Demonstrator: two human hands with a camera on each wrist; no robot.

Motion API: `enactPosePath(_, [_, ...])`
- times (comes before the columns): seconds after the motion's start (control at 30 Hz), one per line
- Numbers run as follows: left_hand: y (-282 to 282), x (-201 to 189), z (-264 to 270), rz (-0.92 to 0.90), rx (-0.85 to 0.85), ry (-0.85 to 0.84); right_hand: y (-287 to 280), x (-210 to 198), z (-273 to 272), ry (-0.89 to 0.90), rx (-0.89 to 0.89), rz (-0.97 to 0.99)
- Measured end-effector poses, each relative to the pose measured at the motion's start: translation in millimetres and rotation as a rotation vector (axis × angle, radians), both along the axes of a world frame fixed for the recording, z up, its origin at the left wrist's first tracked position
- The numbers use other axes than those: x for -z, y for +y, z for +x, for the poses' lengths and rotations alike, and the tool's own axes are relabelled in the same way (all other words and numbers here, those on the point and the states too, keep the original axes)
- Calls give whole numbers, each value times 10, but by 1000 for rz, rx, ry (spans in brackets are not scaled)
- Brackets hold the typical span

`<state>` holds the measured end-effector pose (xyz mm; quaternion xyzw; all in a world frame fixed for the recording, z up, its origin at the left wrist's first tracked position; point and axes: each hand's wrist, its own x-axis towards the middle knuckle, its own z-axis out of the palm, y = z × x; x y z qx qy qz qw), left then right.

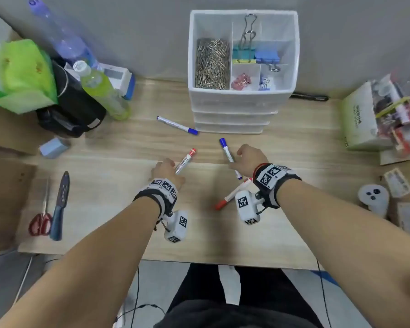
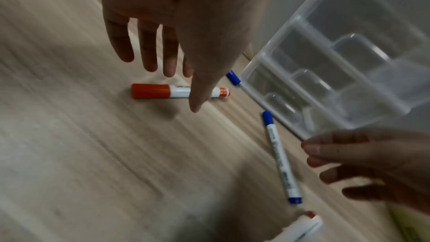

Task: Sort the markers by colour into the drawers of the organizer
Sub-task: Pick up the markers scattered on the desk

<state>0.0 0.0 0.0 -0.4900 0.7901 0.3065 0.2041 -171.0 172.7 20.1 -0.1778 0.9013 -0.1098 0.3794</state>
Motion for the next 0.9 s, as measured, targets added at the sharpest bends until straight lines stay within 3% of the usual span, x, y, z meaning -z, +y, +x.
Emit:
enactPosePath(0.2, [-64, 238, 10, -76, 165, -8, -193, 260, 20, 83, -115, 86])
enactPosePath(0.3, [-34, 201, -70, -65, 166, -11, -222, 235, -5, 75, -222, 173])
enactPosePath(0.4, [-25, 98, -164, -116, 133, 50, -212, 186, -34, 15, -307, 126])
enactPosePath(0.5, [-125, 13, -277, -245, 182, 112, -130, 111, -33, -58, -513, 71])
enactPosePath(0.67, [-453, 30, -538, -345, 335, 67, 8, 70, 24, -102, -808, 245])
enactPosePath(0.9, [-860, 238, -884, -415, 588, -6, -8, 238, -65, -5, -783, 286])
